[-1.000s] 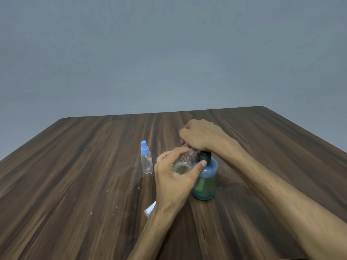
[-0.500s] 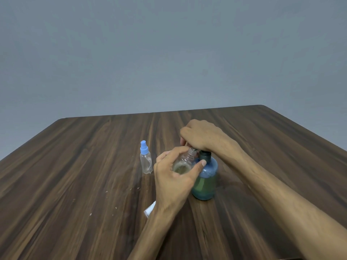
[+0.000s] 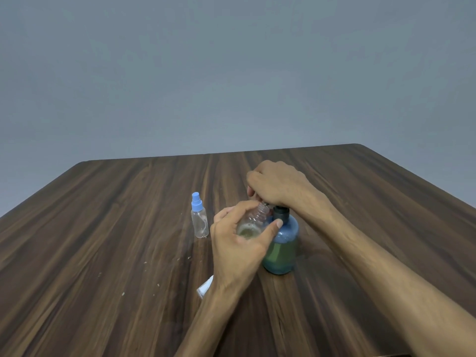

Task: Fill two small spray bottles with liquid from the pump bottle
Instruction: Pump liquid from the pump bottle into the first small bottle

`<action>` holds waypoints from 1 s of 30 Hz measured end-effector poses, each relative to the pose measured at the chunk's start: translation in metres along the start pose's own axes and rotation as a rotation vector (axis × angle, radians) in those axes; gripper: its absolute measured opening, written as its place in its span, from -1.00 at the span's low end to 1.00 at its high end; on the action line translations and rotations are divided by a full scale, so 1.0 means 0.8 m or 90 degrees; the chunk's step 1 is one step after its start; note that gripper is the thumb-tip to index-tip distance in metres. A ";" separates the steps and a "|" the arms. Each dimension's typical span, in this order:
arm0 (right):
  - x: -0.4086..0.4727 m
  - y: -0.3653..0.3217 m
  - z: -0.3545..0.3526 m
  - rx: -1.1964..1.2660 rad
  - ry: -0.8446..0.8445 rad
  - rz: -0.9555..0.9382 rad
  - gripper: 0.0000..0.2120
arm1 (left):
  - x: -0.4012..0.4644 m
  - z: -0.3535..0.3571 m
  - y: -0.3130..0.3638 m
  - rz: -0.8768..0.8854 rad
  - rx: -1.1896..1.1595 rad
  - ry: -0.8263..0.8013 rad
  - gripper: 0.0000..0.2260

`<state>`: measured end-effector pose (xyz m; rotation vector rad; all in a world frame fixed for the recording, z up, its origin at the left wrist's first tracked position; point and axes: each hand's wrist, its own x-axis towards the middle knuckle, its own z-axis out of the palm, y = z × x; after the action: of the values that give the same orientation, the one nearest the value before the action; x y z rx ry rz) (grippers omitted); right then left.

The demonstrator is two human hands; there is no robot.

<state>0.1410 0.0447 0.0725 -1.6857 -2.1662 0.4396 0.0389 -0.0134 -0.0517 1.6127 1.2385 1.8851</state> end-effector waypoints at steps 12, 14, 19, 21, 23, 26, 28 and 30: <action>0.000 -0.002 -0.003 -0.006 -0.041 0.005 -0.64 | -0.001 -0.001 -0.001 0.001 0.008 0.008 -0.64; -0.001 -0.002 -0.007 0.025 -0.019 -0.006 -0.65 | -0.002 -0.001 -0.001 0.005 0.006 0.009 -0.68; -0.003 -0.001 -0.002 0.000 -0.073 0.014 -0.63 | 0.000 0.000 -0.001 -0.006 -0.003 0.004 -0.66; -0.003 -0.002 -0.006 0.014 -0.066 0.012 -0.64 | -0.001 0.000 -0.002 -0.009 0.001 0.001 -0.67; -0.002 -0.002 -0.010 0.043 -0.046 0.006 -0.65 | -0.002 -0.001 -0.001 -0.004 0.000 -0.001 -0.66; -0.003 -0.002 -0.005 0.029 -0.077 0.011 -0.61 | -0.001 0.000 -0.002 -0.002 0.006 -0.001 -0.66; -0.001 -0.002 -0.002 0.011 -0.081 0.015 -0.62 | 0.000 0.000 -0.003 -0.003 0.006 0.002 -0.64; -0.001 -0.001 -0.004 0.022 -0.043 0.009 -0.64 | -0.001 0.001 -0.003 -0.007 0.003 0.000 -0.65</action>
<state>0.1418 0.0434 0.0760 -1.6923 -2.1820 0.5411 0.0391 -0.0126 -0.0545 1.6045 1.2494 1.8780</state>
